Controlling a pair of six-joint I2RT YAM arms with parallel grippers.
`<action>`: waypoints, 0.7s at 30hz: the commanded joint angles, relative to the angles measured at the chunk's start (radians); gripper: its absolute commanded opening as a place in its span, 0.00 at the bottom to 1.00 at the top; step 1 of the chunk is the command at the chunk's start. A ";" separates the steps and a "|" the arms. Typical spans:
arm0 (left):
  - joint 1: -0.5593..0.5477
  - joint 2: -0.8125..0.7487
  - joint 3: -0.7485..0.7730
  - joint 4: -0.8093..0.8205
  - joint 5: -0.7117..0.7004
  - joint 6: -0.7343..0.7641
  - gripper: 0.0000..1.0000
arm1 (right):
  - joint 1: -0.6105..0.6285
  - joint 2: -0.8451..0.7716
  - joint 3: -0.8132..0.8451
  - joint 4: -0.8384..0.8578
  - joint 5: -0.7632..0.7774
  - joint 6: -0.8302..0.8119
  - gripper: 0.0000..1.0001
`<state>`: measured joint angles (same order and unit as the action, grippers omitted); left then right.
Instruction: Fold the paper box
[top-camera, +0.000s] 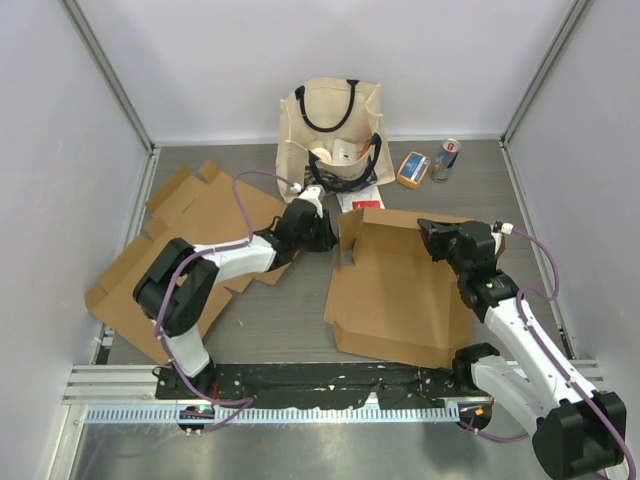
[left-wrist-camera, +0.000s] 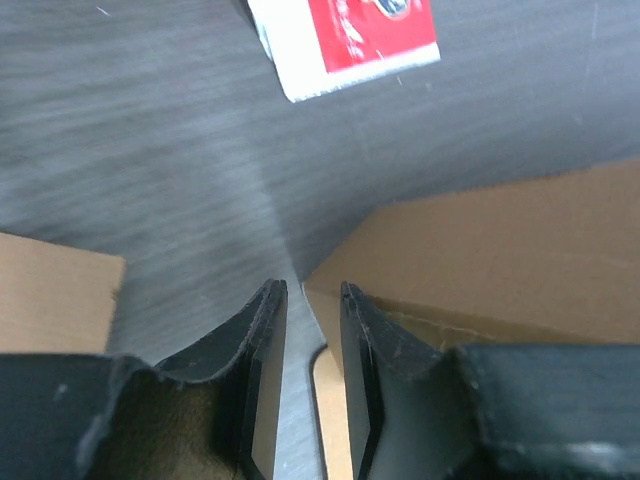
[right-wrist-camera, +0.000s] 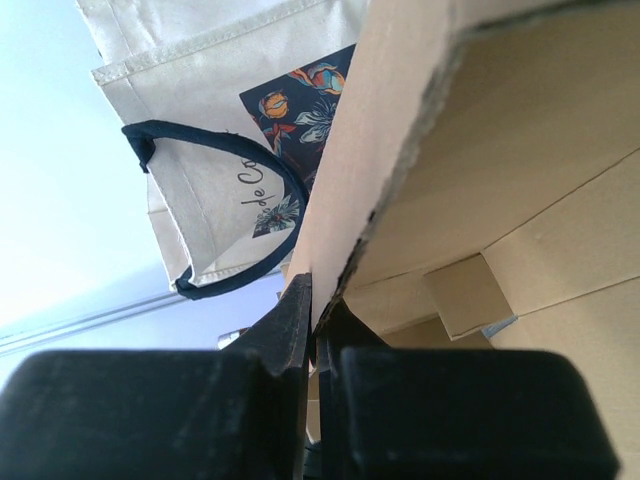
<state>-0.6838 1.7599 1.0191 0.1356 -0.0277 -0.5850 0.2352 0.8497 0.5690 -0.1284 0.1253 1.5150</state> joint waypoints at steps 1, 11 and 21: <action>-0.016 -0.077 -0.069 0.196 0.156 0.053 0.32 | 0.000 -0.040 -0.061 -0.054 0.011 -0.085 0.01; -0.123 -0.045 -0.014 0.176 0.146 0.155 0.33 | -0.002 -0.081 -0.083 -0.069 0.027 -0.102 0.01; -0.126 -0.114 -0.122 0.351 0.048 0.218 0.46 | 0.000 -0.118 -0.118 -0.080 0.045 -0.185 0.01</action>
<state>-0.8158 1.6791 0.9039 0.3378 0.0605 -0.4221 0.2333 0.7341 0.4881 -0.1131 0.1417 1.4406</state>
